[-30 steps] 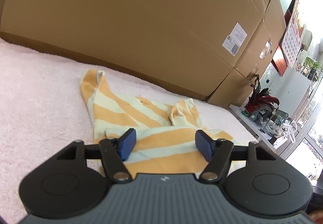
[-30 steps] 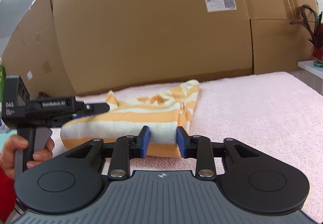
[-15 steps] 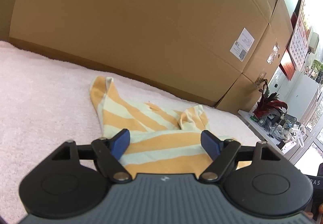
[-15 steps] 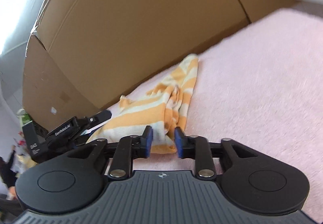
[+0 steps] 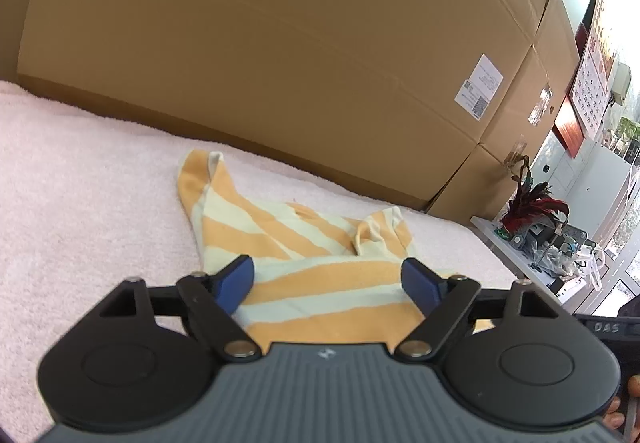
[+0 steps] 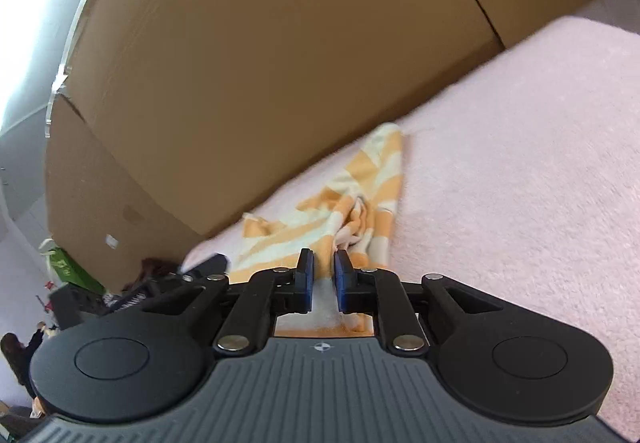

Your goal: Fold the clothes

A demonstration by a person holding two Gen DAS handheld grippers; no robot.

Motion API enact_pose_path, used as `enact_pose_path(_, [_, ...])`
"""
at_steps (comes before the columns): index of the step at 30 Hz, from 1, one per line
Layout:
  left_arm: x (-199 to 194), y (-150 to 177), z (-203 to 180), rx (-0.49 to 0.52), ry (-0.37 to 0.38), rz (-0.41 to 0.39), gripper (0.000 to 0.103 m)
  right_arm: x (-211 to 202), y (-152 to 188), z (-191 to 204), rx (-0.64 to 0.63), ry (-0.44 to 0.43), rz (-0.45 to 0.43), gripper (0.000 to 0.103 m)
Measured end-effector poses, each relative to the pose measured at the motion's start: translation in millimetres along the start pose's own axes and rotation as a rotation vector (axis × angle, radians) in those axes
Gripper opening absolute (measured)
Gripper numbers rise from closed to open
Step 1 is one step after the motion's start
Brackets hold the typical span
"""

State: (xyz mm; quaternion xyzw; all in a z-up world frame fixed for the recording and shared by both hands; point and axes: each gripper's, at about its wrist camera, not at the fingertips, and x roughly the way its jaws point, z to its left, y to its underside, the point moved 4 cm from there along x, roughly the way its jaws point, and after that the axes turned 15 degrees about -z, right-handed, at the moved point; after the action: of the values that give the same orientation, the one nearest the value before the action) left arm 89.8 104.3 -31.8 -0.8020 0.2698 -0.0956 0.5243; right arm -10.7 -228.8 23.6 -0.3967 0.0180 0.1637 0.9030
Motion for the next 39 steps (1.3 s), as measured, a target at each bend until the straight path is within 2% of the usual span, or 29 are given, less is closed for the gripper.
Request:
enact_pose_path(2, [0, 0, 0, -0.001, 0.002, 0.001, 0.085, 2, 3, -11, 0.070, 0.016, 0.023, 0.013])
enact_pose_path(3, [0, 0, 0, -0.001, 0.003, 0.002, 0.085, 3, 2, -13, 0.092, 0.021, 0.025, 0.018])
enact_pose_path(4, [0, 0, 0, -0.001, 0.002, 0.003, 0.085, 1, 0, -12, 0.081, 0.030, 0.008, 0.029])
enact_pose_path(5, [0, 0, 0, 0.000, 0.002, 0.003, 0.085, 0, -1, -10, 0.070, 0.038, -0.010, 0.033])
enact_pose_path(7, [0, 0, -1, 0.002, 0.001, 0.003, 0.085, -4, -5, -7, 0.043, 0.057, -0.048, 0.030])
enact_pose_path(10, [0, 0, -1, 0.006, 0.002, 0.002, 0.084, -14, -20, 14, -0.144, 0.100, -0.175, 0.018])
enact_pose_path(11, [0, 0, -1, 0.007, -0.001, 0.002, 0.078, -12, -22, 23, -0.194, 0.088, -0.186, 0.014])
enact_pose_path(13, [0, 1, 0, 0.007, -0.012, 0.005, 0.073, -1, -17, 44, -0.297, 0.061, -0.160, 0.009])
enact_pose_path(16, [1, 1, 2, 0.005, -0.021, 0.014, 0.067, 21, 0, 63, -0.466, 0.066, -0.083, 0.009])
enact_pose_path(18, [1, 1, 2, 0.013, -0.020, 0.022, 0.067, 35, 10, 64, -0.542, 0.092, -0.031, 0.009])
enact_pose_path(20, [2, 1, 2, 0.019, -0.016, 0.031, 0.071, 45, 17, 56, -0.583, 0.126, 0.015, 0.008])
enact_pose_path(23, [2, 1, 0, 0.046, -0.015, 0.040, 0.072, 47, 12, 44, -0.569, 0.128, 0.042, 0.008])
enact_pose_path(24, [1, 0, -3, 0.083, -0.029, 0.039, 0.072, 48, 13, 45, -0.590, 0.134, 0.042, 0.008])
enact_pose_path(26, [-6, -4, -15, 0.202, -0.076, 0.005, 0.064, 47, 19, 50, -0.639, 0.148, 0.040, 0.008])
enact_pose_path(28, [-17, -10, -32, 0.277, -0.052, -0.034, 0.064, 47, 20, 53, -0.655, 0.152, 0.040, 0.009])
enact_pose_path(32, [-21, -2, -59, 0.288, 0.027, -0.019, 0.065, 47, 18, 51, -0.631, 0.144, 0.040, 0.009])
enact_pose_path(35, [-16, 20, -63, 0.299, 0.025, 0.036, 0.065, 47, 17, 50, -0.614, 0.139, 0.040, 0.009])
enact_pose_path(39, [-17, 21, -55, 0.348, 0.006, 0.065, 0.069, 47, 18, 52, -0.627, 0.141, 0.038, 0.010])
